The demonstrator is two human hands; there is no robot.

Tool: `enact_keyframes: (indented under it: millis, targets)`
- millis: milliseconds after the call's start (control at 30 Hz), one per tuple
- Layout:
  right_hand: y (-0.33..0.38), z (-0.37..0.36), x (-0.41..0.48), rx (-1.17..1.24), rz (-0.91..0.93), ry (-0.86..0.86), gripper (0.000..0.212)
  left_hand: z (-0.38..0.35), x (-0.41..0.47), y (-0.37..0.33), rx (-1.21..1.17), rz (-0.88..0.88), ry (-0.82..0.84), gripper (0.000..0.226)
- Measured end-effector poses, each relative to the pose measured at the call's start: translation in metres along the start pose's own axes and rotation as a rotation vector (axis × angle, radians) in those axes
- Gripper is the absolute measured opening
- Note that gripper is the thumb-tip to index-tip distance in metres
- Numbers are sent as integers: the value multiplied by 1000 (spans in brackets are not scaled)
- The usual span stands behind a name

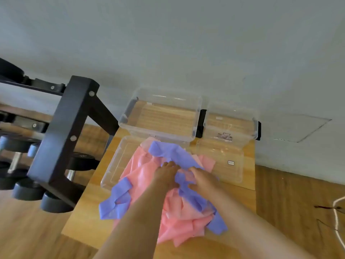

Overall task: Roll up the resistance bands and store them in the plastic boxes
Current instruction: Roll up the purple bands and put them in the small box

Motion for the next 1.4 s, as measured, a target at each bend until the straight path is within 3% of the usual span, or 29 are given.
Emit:
enact_keyframes:
  millis: [67,167,267,333,400,633,767,933,1200,1400]
  targets:
    - [1,-10,2,112,-14,28,62,-4,0,4,-48,34,19,77]
    - [7,-37,8,72,-31,110,85,-11,-1,18,-92,48,-38,76]
    - [8,-61,10,56,-130,63,60,-17,-11,34,-103,37,-140,77]
    - [5,-58,5,191,-206,-40,33,-20,-17,41,-96,34,-183,78]
    - [-1,-50,2,292,-256,-98,23,-20,-21,40,-106,37,-197,80]
    - [-11,60,-17,339,-264,-466,27,-2,-23,13,-228,81,-136,92]
    - [-15,137,-51,444,-152,-744,25,8,-28,-1,-295,73,-163,93]
    - [-27,178,-95,537,-7,-886,21,8,-33,-13,-244,28,-161,86]
    - [-50,140,-106,507,7,-791,27,-18,-28,-47,-100,-56,-95,83]
    - [-83,71,-84,465,-127,-610,23,-48,-18,-60,-64,-94,-47,88]
Point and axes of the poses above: each hand's wrist, its own x-axis towards the middle knuckle, its own z-axis out of the back of the hand, y = z × x, the point moved 6 cm from there along x, towards the middle knuckle, and after that the axes turned 15 degrees about -x, right-handed, at the moved point
